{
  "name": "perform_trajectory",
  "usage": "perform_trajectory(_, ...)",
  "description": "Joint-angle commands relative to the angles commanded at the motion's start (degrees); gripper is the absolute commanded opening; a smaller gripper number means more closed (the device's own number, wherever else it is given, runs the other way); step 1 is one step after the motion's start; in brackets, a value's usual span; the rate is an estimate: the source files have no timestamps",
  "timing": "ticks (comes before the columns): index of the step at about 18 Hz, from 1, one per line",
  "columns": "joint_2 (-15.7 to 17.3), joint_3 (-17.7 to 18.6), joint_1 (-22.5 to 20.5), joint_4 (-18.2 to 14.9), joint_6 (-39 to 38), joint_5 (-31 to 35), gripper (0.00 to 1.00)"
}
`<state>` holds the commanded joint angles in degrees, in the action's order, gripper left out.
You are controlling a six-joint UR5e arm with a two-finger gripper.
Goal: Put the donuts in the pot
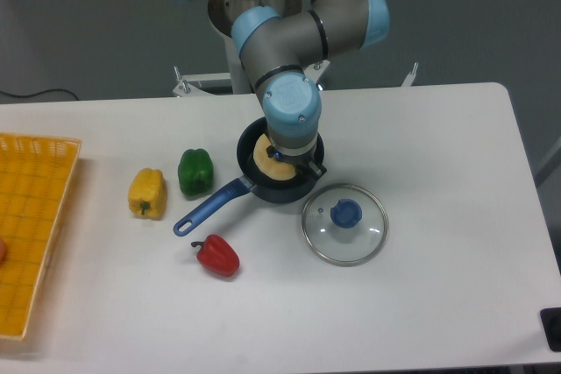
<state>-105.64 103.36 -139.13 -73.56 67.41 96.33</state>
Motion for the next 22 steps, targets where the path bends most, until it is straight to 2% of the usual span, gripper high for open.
perform_trajectory(1,0.0,0.0,0.0,0.0,0.0,0.0,0.49)
perform_trajectory(3,0.0,-0.1,0.0,0.0,0.0,-0.1,0.59)
perform_trajectory(5,0.1,-0.1,0.0,0.0,0.0,0.0,0.63)
perform_trajectory(10,0.4,-1.4,-0.3,-0.4,0.1,-0.1,0.64)
perform_trajectory(12,0.5,-3.3,-0.6,-0.5,-0.5,-0.6,0.74)
perform_trajectory(13,0.5,-4.6,-1.0,-0.6,-0.5,-1.1,0.82)
perform_trajectory(14,0.7,-5.3,-1.1,-0.2,-0.7,-1.4,0.94)
perform_trajectory(15,1.3,-5.9,-1.1,0.3,-0.7,-1.5,1.00)
perform_trajectory(16,1.7,-6.7,-1.0,1.4,-1.0,-1.6,1.00)
perform_trajectory(19,1.5,-8.2,-1.1,7.2,-4.7,-2.2,1.00)
perform_trajectory(22,1.2,-8.4,-1.1,8.5,-6.1,-3.3,1.00)
